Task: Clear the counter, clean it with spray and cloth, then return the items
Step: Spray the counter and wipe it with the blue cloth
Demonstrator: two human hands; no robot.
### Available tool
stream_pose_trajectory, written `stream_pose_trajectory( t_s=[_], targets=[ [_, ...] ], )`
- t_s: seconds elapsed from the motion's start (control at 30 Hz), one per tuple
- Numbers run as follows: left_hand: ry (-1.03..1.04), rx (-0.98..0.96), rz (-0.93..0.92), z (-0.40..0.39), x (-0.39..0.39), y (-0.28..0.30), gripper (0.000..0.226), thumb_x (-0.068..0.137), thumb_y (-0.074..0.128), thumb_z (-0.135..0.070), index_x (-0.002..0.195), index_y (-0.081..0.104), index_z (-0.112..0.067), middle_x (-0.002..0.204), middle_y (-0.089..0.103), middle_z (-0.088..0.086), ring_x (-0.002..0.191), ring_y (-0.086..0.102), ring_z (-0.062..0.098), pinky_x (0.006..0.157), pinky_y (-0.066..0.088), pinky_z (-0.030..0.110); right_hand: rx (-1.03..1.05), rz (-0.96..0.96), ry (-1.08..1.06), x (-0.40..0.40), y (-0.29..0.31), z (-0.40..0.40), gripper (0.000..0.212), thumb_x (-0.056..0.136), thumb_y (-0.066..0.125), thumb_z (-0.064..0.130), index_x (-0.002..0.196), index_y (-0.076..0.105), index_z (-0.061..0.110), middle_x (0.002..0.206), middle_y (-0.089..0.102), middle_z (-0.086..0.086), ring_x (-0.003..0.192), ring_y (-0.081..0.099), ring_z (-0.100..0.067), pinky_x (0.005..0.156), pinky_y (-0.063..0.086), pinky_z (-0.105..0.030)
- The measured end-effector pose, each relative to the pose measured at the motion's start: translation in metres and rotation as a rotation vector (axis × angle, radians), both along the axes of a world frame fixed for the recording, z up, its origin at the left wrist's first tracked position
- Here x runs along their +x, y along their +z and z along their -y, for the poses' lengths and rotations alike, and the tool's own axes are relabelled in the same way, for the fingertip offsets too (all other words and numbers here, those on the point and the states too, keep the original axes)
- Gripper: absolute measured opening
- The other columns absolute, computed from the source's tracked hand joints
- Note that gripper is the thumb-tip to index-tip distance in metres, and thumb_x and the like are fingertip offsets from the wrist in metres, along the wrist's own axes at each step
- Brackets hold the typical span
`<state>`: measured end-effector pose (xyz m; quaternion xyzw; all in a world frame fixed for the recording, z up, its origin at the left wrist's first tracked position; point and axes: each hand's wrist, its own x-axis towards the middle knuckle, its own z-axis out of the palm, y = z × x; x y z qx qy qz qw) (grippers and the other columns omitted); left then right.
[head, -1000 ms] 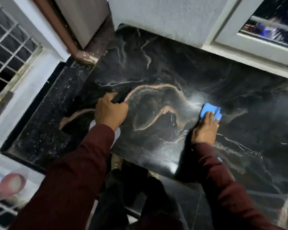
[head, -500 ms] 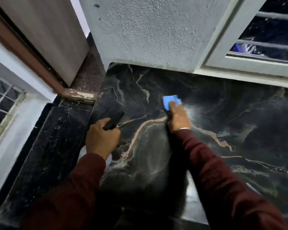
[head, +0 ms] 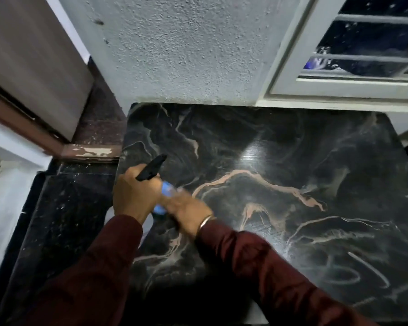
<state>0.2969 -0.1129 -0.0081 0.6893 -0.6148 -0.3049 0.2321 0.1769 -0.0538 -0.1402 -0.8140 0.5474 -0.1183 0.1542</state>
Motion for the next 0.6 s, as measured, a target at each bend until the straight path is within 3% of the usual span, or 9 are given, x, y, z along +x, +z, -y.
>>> stream_pose_trajectory(
  t_s=[0.1, 0.17, 0.23, 0.3, 0.37, 0.43, 0.53, 0.6],
  targets=[
    [-0.045, -0.009, -0.018, 0.004, -0.008, 0.001, 0.023, 0.088, 0.065, -0.017, 0.067, 0.061, -0.007, 0.064, 0.06, 0.012, 0.07, 0.057, 0.038, 0.06, 0.042, 0.038, 0.009, -0.12, -0.519, -0.116, 0.015, -0.008, 0.056, 0.084, 0.044, 0.012, 0.14, 0.042, 0.007, 0.145, 0.042, -0.017, 0.131, 0.041, -0.038, 0.11, 0.028, -0.046],
    [-0.075, -0.001, -0.012, 0.001, -0.016, 0.0, 0.034, 0.089, 0.064, -0.016, 0.059, 0.05, -0.008, 0.056, 0.051, 0.008, 0.06, 0.051, 0.03, 0.053, 0.033, 0.035, 0.021, -0.165, -0.935, -0.198, 0.018, -0.041, 0.051, 0.079, 0.042, 0.015, 0.128, 0.049, 0.004, 0.136, 0.049, -0.023, 0.121, 0.047, -0.042, 0.099, 0.037, -0.049],
    [-0.087, 0.029, -0.003, -0.002, -0.023, 0.001, 0.033, 0.089, 0.063, -0.018, 0.06, 0.052, -0.008, 0.057, 0.052, 0.008, 0.059, 0.05, 0.027, 0.051, 0.031, 0.033, 0.041, -0.134, -1.199, -0.237, 0.025, -0.086, 0.052, 0.076, 0.033, 0.019, 0.122, 0.05, 0.0, 0.131, 0.05, -0.026, 0.119, 0.046, -0.045, 0.096, 0.039, -0.053],
    [-0.133, 0.052, 0.005, -0.007, -0.031, 0.002, 0.028, 0.089, 0.061, -0.02, 0.063, 0.058, -0.01, 0.062, 0.057, 0.009, 0.064, 0.055, 0.031, 0.054, 0.031, 0.034, 0.058, -0.117, -1.302, -0.222, 0.023, -0.104, 0.055, 0.08, 0.023, 0.026, 0.121, 0.049, -0.002, 0.13, 0.049, -0.027, 0.118, 0.045, -0.047, 0.095, 0.039, -0.054],
    [-0.174, 0.065, 0.002, -0.014, -0.039, 0.001, 0.025, 0.089, 0.061, -0.02, 0.066, 0.061, -0.011, 0.063, 0.059, 0.008, 0.068, 0.057, 0.033, 0.059, 0.034, 0.034, 0.019, -0.111, -1.218, -0.171, 0.018, -0.097, 0.05, 0.084, 0.037, 0.028, 0.123, 0.05, -0.002, 0.129, 0.051, -0.027, 0.115, 0.049, -0.049, 0.096, 0.042, -0.053],
    [-0.216, 0.076, 0.003, -0.025, -0.05, 0.0, 0.026, 0.087, 0.061, -0.021, 0.062, 0.057, -0.013, 0.063, 0.057, 0.007, 0.07, 0.057, 0.035, 0.061, 0.036, 0.034, -0.057, -0.07, -0.974, -0.103, 0.006, -0.094, 0.053, 0.078, 0.06, 0.015, 0.127, 0.051, -0.001, 0.132, 0.053, -0.023, 0.117, 0.051, -0.048, 0.097, 0.045, -0.053],
    [-0.275, 0.075, 0.013, -0.044, -0.065, 0.002, 0.023, 0.081, 0.06, -0.023, 0.06, 0.053, -0.016, 0.065, 0.059, 0.01, 0.074, 0.059, 0.039, 0.061, 0.038, 0.035, 0.036, -0.027, -0.4, -0.01, 0.001, -0.127, 0.072, 0.076, 0.061, 0.012, 0.144, 0.036, 0.009, 0.15, 0.038, -0.011, 0.138, 0.033, -0.037, 0.114, 0.027, -0.049],
    [-0.303, 0.077, 0.015, -0.056, -0.074, 0.004, 0.02, 0.08, 0.059, -0.024, 0.063, 0.055, -0.015, 0.068, 0.062, 0.012, 0.076, 0.059, 0.041, 0.062, 0.041, 0.037, 0.094, -0.021, -0.174, -0.014, 0.002, -0.166, 0.069, 0.086, 0.054, 0.016, 0.149, 0.027, 0.018, 0.155, 0.029, 0.0, 0.144, 0.022, -0.026, 0.119, 0.013, -0.039]
  ],
)
